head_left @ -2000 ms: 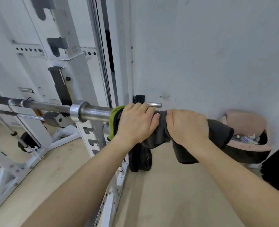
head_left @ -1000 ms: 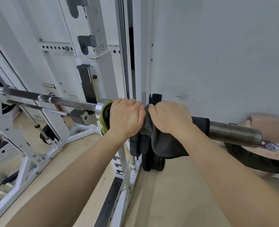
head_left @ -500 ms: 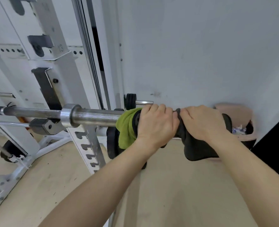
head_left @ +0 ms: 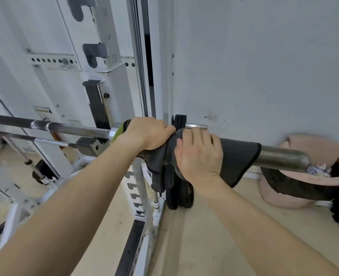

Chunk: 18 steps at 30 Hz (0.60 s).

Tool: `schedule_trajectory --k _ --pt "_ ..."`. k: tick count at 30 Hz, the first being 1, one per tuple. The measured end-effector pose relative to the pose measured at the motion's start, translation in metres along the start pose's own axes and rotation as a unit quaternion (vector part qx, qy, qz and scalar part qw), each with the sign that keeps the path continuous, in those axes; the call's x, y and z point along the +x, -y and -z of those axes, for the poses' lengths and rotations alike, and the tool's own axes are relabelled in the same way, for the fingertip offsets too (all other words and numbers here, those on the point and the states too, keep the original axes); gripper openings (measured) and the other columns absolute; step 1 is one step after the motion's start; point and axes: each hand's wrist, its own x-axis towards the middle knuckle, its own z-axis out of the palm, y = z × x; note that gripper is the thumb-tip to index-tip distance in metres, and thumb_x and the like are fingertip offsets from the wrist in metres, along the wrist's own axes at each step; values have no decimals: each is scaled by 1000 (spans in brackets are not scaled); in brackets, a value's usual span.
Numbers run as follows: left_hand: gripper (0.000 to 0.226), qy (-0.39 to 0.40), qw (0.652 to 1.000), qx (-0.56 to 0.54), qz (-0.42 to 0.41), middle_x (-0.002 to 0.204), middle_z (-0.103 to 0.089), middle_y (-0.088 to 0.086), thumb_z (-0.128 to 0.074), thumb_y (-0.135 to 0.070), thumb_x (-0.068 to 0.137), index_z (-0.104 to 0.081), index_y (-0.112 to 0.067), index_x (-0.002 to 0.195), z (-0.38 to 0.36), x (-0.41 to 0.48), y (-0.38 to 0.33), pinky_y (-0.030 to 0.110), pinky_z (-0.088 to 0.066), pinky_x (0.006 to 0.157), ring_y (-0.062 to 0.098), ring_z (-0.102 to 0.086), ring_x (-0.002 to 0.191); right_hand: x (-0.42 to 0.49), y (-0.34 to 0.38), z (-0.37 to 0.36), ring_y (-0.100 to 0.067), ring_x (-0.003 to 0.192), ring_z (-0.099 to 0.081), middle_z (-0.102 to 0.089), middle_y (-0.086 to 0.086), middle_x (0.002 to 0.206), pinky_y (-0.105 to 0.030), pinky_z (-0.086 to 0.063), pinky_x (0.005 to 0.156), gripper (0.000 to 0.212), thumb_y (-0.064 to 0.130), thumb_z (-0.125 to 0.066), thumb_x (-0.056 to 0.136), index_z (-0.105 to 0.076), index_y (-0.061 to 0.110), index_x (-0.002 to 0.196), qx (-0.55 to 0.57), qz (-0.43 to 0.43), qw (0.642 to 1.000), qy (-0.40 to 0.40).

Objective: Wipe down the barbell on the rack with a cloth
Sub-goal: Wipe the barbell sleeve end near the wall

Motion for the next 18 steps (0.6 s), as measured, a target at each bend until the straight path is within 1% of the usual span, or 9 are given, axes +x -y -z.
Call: schedule_trajectory --k 2,4,5,7,9,12,14,15,18 --pt "53 -89 996 17 25 74 -61 3 -21 -42 98 -61 -17 75 -10 -7 -5 34 -27 56 27 -54 71 3 1 4 -27 72 -56 -61 -6 81 -39 -42 67 27 30 -42 97 -61 11 92 19 4 999 30" --pt "45 -203 977 16 56 60 -57 1 -29 -36 92 -54 -17 60 -23 -21 -9 34 -22 55 27 -52 60 14 2 14 -25 64 -56 -60 -3 73 -36 -38 58 33 32 -34 96 -59 15 84 30 19 997 68" --pt "39 -248 966 5 69 57 -55 1 -35 -30 90 -52 -17 57 -30 -27 -12 35 -24 57 27 -51 57 22 1 16 -24 59 -53 -57 0 68 -33 -32 53 35 34 -29 96 -55 18 79 32 32 995 89" --pt "31 -308 946 -15 98 62 -57 1 -44 -22 91 -57 -15 63 -42 -34 -22 38 -33 64 27 -51 62 41 -1 15 -24 60 -49 -54 1 69 -33 -30 54 37 37 -24 97 -47 20 75 63 60 984 157" --pt "30 -327 936 -24 128 69 -61 1 -43 -21 93 -62 -15 70 -47 -34 -31 40 -38 71 28 -53 69 53 -7 9 -27 70 -56 -58 -1 77 -37 -33 58 39 38 -20 98 -46 20 75 104 78 969 211" --pt "35 -314 941 -5 125 69 -62 1 -40 -24 95 -63 -16 70 -41 -31 -34 40 -36 71 27 -53 68 48 -22 16 -29 73 -58 -53 0 75 -35 -34 54 44 31 -9 96 -47 19 77 79 127 972 180" --pt "38 -305 947 7 100 67 -62 1 -37 -25 96 -62 -16 69 -36 -29 -43 39 -35 70 26 -53 66 37 -41 25 -27 69 -58 -55 1 71 -35 -45 59 42 30 -20 102 -52 19 77 76 108 975 176" --pt "39 -302 949 4 89 67 -62 0 -36 -26 96 -62 -17 69 -33 -27 -53 39 -35 71 26 -53 67 33 -53 29 -26 67 -57 -53 2 69 -35 -46 61 41 31 -24 102 -54 20 76 69 87 978 179" --pt "40 -287 956 -17 63 67 -61 0 -35 -27 97 -63 -18 69 -24 -15 -107 40 -37 72 25 -55 67 20 -97 36 -25 65 -46 -49 2 69 -34 -33 58 37 34 -27 101 -49 24 73 15 25 982 186"
